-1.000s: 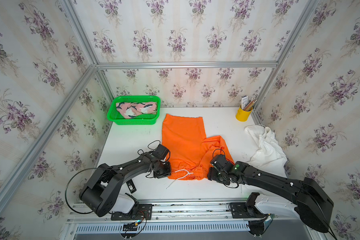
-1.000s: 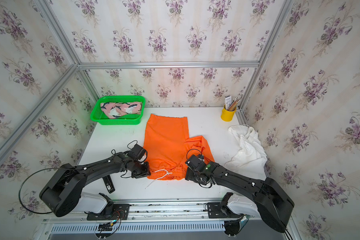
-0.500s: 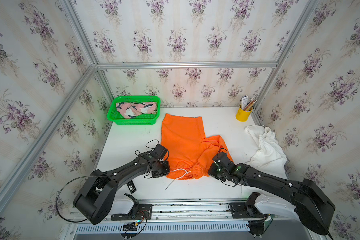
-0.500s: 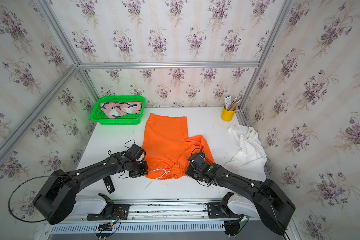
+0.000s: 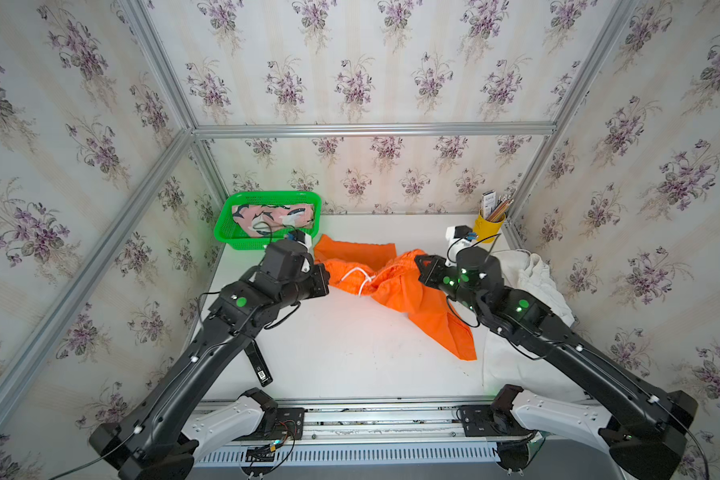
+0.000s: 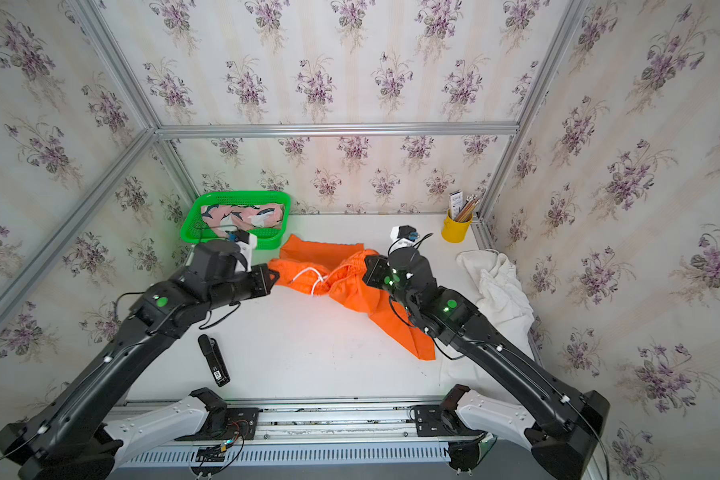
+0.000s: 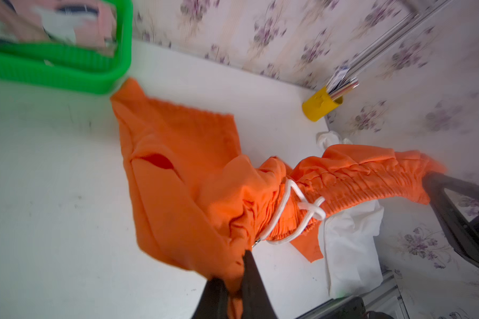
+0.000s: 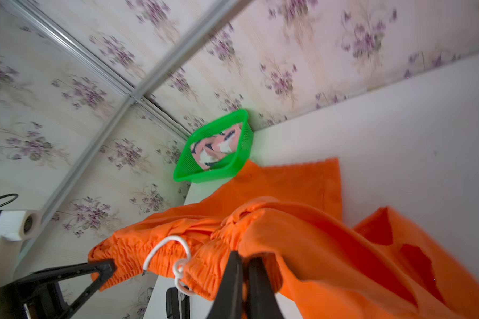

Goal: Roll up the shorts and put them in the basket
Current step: Flatten out the shorts at the center of the board.

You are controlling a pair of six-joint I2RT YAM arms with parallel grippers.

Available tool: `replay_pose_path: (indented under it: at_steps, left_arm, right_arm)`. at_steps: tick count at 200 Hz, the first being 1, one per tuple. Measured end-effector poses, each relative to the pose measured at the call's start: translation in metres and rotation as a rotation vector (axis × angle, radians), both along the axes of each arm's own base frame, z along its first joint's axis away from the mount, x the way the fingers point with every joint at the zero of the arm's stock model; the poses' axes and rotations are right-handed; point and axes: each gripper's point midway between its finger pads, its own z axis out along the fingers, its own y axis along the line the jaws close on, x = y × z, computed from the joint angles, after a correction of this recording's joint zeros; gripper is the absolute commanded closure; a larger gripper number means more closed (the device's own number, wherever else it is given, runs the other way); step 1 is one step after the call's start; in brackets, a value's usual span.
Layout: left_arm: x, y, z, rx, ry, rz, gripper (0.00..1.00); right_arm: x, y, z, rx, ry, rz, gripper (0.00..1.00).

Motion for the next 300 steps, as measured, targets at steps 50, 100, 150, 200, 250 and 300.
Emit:
replay_pose_path:
  at_steps: [50,100,150,200,250,300]
  left_arm:
    - [-0.023,0.038,0.174,0.014,-0.442,0.051,0.98]
    - [0.062,0.029,0.131,0.224,-0.333,0.149,0.99]
    - [0.163,0.036,0.098,0.166,-0.225,0.192,1.0]
    - [0.121,0.025,0.209,-0.005,-0.493,0.079,1.0]
    - [0.028,-0.041,0.167,0.009,-0.455,-0.235,1.0]
    - [-0.044,-0.196,-0.001,0.142,-0.147,-0.705,0.84]
  right_arm:
    - [-0.021,-0.03,0.159,0.008,-0.351,-0.028,1.0]
    - [0.079,-0.028,0.11,-0.136,-0.251,-0.157,1.0]
    - [0.187,-0.03,0.078,-0.102,-0.187,-0.169,1.0]
    - [0.211,-0.027,0.177,0.027,-0.389,-0.099,1.0]
    - [0.207,-0.033,0.099,-0.023,-0.202,-0.05,1.0]
    - [0.216,-0.069,-0.11,-0.14,0.215,-0.088,1.0]
